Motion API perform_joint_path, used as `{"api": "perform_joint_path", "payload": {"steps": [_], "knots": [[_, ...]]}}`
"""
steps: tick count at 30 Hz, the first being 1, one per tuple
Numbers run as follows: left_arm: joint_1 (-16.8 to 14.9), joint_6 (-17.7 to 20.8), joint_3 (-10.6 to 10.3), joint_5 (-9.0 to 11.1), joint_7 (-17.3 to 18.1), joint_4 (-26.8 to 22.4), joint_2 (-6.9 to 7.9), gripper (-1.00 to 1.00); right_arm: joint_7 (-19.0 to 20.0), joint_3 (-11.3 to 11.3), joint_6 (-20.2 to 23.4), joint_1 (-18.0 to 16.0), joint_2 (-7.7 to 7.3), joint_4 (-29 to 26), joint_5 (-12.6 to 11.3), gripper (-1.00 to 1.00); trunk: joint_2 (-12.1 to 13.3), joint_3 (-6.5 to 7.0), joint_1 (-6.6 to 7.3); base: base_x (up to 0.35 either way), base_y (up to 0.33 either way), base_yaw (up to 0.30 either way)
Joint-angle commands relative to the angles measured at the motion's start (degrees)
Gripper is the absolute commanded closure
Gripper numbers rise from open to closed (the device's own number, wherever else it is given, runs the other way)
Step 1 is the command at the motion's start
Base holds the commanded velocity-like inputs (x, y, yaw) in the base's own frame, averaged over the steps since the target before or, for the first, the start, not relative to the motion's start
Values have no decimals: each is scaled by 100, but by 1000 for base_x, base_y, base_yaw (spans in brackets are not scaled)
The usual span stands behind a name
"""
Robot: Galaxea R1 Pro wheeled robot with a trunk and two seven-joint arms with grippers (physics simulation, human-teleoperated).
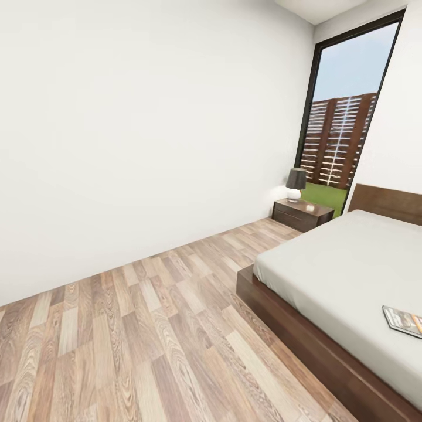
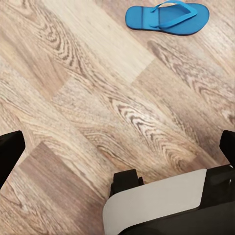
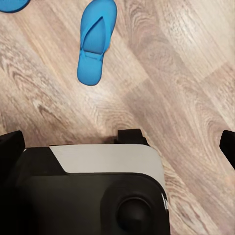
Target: In the bedroom, move the book from the bed onto either nightstand, and place the two sandals side by side next to the bed.
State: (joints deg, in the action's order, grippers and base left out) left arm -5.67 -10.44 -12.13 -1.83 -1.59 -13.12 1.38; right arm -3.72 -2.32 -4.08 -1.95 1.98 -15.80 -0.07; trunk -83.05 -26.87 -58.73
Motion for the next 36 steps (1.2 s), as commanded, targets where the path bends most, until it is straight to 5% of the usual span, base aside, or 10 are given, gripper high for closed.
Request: {"api": "perform_joint_path", "payload": {"steps": [1, 36], "knots": [[-4, -18, -26, -19, -17, 3, 3, -100, -6, -23, -22, -4, 4, 3, -1, -100, -3, -6, 0, 1, 0, -5], [9, -19, -44, -19, -15, 1, 3, -100, -6, -23, -23, -3, 4, 5, -1, -100, -3, -6, 0, 48, 50, -3]]}}
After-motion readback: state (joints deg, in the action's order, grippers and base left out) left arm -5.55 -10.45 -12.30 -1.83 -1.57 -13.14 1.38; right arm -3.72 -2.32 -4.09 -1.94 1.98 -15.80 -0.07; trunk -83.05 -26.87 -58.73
